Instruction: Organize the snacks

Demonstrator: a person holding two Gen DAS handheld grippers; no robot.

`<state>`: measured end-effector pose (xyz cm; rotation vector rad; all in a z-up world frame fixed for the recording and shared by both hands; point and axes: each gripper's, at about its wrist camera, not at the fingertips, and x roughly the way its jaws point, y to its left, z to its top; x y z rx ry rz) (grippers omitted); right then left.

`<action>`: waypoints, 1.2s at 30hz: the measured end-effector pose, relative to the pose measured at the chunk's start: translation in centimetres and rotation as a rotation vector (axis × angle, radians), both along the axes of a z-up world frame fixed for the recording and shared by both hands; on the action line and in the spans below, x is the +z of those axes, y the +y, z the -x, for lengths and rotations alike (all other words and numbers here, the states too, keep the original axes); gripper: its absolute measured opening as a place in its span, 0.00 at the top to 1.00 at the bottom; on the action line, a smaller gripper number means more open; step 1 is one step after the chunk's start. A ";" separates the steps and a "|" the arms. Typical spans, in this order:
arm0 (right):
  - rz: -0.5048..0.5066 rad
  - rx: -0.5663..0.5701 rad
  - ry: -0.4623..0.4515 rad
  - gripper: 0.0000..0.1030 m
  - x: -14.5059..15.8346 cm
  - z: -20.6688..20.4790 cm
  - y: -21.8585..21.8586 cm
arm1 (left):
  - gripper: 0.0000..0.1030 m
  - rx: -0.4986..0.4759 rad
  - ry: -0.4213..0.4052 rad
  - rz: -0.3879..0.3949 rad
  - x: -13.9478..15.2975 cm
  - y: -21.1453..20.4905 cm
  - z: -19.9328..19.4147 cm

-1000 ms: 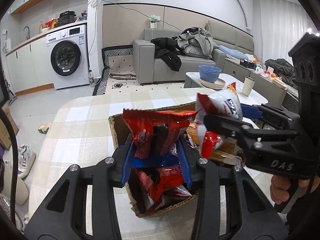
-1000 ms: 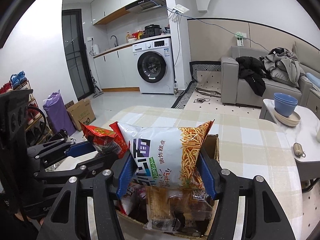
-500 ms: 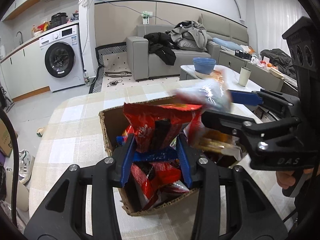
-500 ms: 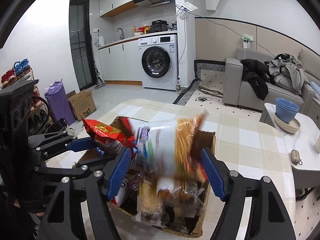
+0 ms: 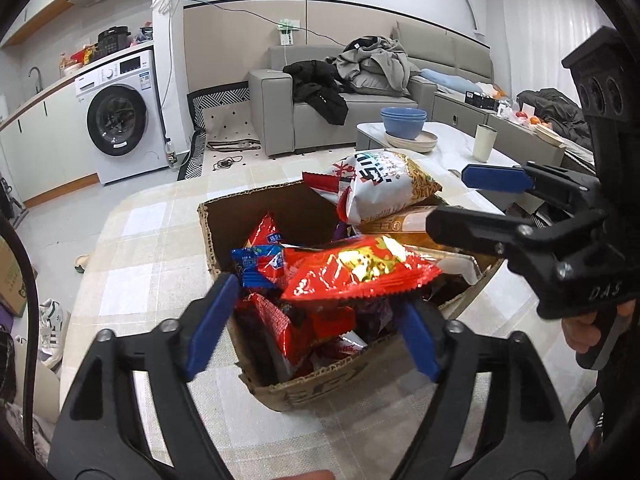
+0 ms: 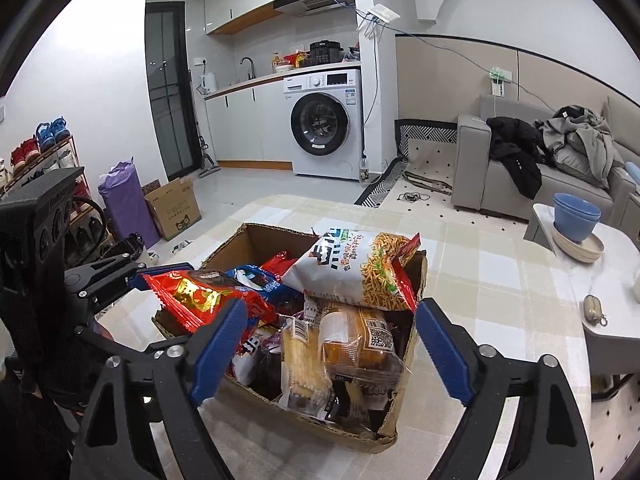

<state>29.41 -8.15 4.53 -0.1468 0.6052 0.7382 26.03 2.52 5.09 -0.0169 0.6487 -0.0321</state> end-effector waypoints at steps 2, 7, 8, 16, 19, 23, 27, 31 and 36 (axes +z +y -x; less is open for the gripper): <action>0.000 0.003 -0.002 0.05 0.0 0.3 0.0 | 0.23 0.004 -0.006 0.010 0.2 0.2 0.5; -0.037 -0.010 -0.047 0.01 0.3 1.3 -0.8 | 0.12 0.009 -0.028 0.049 0.6 0.7 2.2; -0.046 -0.011 -0.050 0.01 0.3 1.6 -1.0 | 0.07 0.009 -0.035 0.051 0.6 0.7 2.6; -0.094 -0.015 -0.070 0.00 -0.2 3.4 -2.6 | 0.01 0.039 -0.097 0.077 1.6 1.3 5.5; -0.125 -0.022 -0.087 0.00 -0.6 4.3 -3.3 | 0.01 0.063 -0.114 0.076 1.6 1.6 6.5; -0.155 -0.018 -0.087 0.00 -1.0 5.0 -3.7 | 0.01 0.091 -0.132 0.077 1.5 2.0 7.5; -0.159 -0.016 -0.097 0.00 -1.5 5.9 -3.8 | 0.01 0.113 -0.151 0.065 1.4 2.1 8.5; -0.165 -0.018 -0.094 0.00 -2.2 6.6 -4.1 | 0.01 0.126 -0.159 0.051 1.1 2.1 9.5; -0.151 -0.016 -0.106 0.00 -3.0 7.4 -4.4 | 0.01 0.144 -0.156 0.042 0.2 2.2 10.4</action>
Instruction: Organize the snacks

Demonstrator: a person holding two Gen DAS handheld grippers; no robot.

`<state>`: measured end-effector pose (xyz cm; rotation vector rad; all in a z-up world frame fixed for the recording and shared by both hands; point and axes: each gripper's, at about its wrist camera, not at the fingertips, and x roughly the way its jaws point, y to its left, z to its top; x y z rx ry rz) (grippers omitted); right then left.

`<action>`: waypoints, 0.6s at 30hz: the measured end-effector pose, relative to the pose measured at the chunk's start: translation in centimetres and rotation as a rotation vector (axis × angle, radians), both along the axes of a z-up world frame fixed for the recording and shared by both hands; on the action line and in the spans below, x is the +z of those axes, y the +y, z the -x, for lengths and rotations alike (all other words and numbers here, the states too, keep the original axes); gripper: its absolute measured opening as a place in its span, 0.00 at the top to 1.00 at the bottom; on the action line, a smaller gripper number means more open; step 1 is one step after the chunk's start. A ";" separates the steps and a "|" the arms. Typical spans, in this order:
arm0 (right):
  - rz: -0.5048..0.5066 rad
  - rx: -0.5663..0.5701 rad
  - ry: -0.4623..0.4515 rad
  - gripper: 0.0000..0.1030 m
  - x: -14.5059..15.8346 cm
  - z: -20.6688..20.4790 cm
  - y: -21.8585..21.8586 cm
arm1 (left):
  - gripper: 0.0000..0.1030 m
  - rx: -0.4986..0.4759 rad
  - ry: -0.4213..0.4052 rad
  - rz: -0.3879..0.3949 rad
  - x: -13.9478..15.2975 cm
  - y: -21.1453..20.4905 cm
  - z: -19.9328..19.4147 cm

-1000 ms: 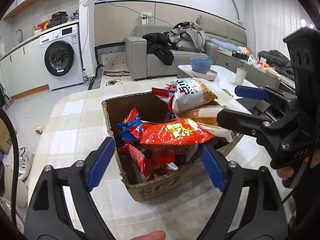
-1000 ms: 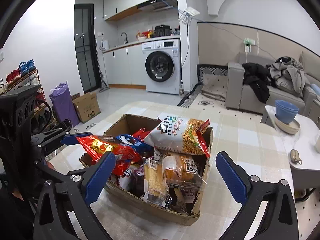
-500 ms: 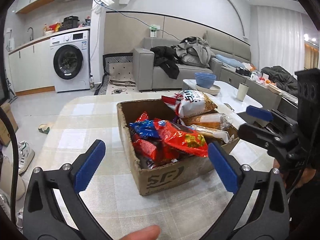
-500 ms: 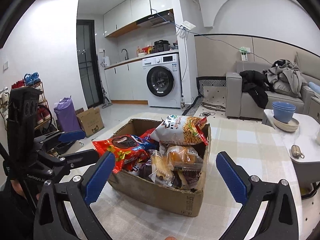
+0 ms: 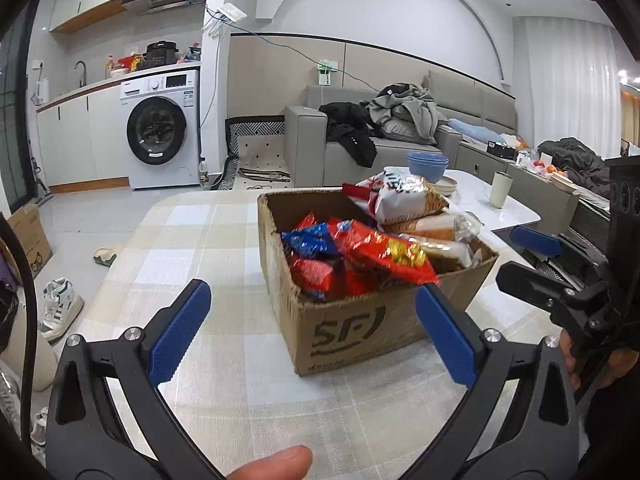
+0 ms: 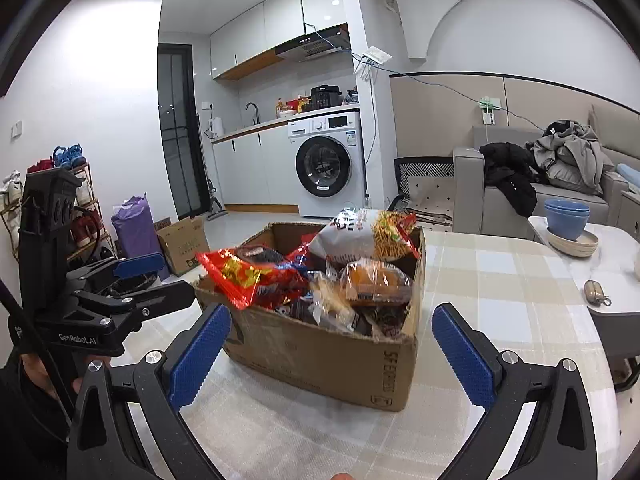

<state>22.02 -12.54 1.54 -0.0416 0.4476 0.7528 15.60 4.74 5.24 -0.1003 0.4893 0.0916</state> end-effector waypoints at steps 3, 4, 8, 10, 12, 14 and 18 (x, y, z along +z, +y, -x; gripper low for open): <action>0.006 -0.005 -0.014 0.00 -0.5 0.9 -0.3 | 0.01 0.007 0.011 0.002 -0.7 -0.1 0.2; 0.004 -0.007 -0.017 0.00 -0.6 1.1 -0.4 | 0.01 0.007 0.014 0.003 -1.0 -0.2 0.4; -0.011 -0.025 -0.026 0.00 -0.7 1.7 -1.1 | 0.01 0.013 0.020 -0.001 -1.9 -0.4 0.9; -0.022 -0.036 -0.030 0.00 -0.9 2.1 -1.5 | 0.01 0.019 0.020 -0.008 -2.4 -0.6 1.0; -0.027 -0.039 -0.032 0.00 -1.0 2.4 -1.7 | 0.01 0.028 0.022 -0.016 -2.7 -0.7 1.1; -0.023 -0.040 -0.038 0.00 -1.2 2.6 -1.8 | 0.01 0.033 0.021 -0.020 -2.9 -0.8 1.1; 0.001 -0.045 -0.063 0.00 -1.4 2.9 -1.6 | 0.01 0.048 0.018 -0.052 -3.4 -1.1 1.3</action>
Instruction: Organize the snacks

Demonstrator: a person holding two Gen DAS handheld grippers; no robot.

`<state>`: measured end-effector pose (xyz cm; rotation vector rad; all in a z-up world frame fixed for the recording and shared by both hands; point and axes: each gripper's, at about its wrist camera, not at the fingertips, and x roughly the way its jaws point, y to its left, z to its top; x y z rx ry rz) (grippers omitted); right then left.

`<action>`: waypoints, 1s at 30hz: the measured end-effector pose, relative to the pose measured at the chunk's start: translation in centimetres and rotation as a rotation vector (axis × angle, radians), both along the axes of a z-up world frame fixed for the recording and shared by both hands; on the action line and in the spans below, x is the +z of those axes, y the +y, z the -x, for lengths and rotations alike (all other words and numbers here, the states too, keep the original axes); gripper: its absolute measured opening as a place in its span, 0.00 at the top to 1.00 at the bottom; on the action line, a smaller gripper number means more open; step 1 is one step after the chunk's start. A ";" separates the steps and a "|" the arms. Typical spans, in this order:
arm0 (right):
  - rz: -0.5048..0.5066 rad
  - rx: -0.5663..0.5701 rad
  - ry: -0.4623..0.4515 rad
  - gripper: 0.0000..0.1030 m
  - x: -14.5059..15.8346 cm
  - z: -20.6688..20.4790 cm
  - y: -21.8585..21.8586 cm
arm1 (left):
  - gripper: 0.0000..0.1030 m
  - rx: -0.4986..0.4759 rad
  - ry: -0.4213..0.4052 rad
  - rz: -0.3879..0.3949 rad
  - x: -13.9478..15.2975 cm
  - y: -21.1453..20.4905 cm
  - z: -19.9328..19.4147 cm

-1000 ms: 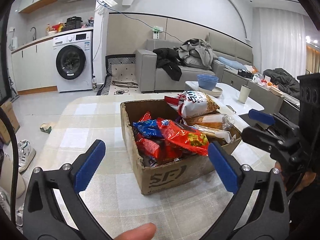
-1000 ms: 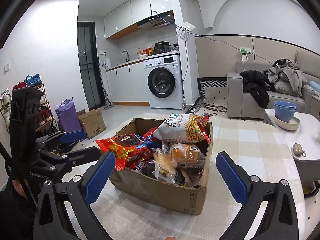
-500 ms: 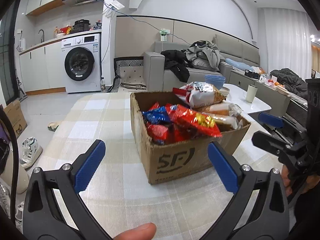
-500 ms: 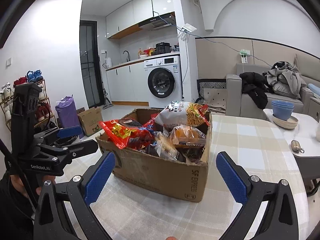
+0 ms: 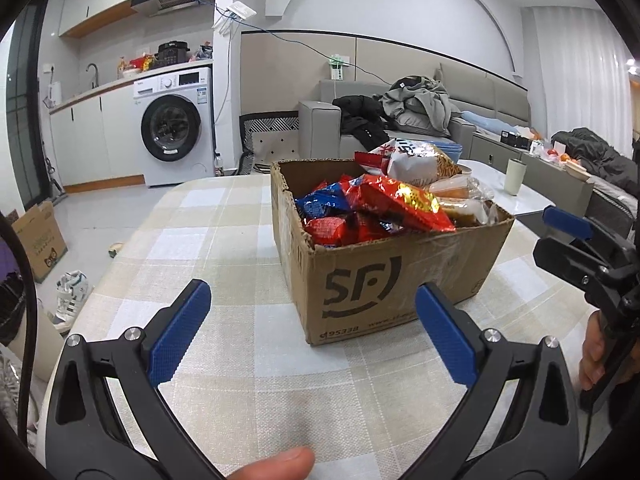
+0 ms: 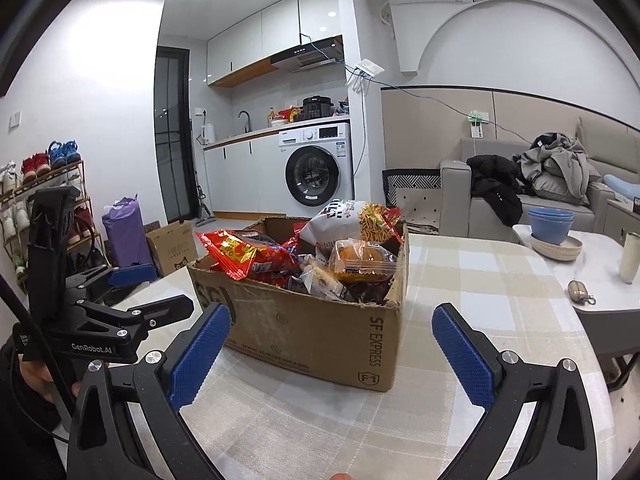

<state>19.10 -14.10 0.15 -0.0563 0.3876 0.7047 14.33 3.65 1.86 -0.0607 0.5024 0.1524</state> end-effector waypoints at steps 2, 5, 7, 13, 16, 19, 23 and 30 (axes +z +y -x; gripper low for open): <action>0.015 0.001 -0.009 0.00 -0.3 0.2 0.2 | 0.01 0.003 0.006 -0.014 -0.2 -0.3 0.0; 0.025 0.002 -0.016 0.00 -0.6 0.4 0.3 | 0.01 0.003 0.016 -0.024 -0.5 -0.4 -0.2; 0.017 -0.001 -0.027 0.00 -0.5 0.6 0.2 | 0.01 0.003 0.010 -0.022 -0.5 -0.4 -0.2; -0.020 -0.008 -0.036 0.00 -0.3 0.6 -0.6 | 0.01 0.016 0.018 -0.010 -0.8 0.1 -0.6; -0.028 -0.004 -0.031 0.00 -0.3 0.5 -0.8 | 0.01 0.023 0.030 -0.001 -1.0 0.3 -1.0; -0.024 -0.002 -0.032 0.00 -0.3 0.6 -0.8 | 0.01 0.030 0.037 0.002 -1.2 0.5 -1.1; -0.025 -0.001 -0.031 0.00 -0.3 0.7 -0.8 | 0.01 0.027 0.033 -0.002 -1.3 0.5 -1.1; -0.028 -0.002 -0.028 0.00 -0.3 0.9 -0.8 | 0.01 0.030 0.034 -0.001 -1.5 0.4 -1.0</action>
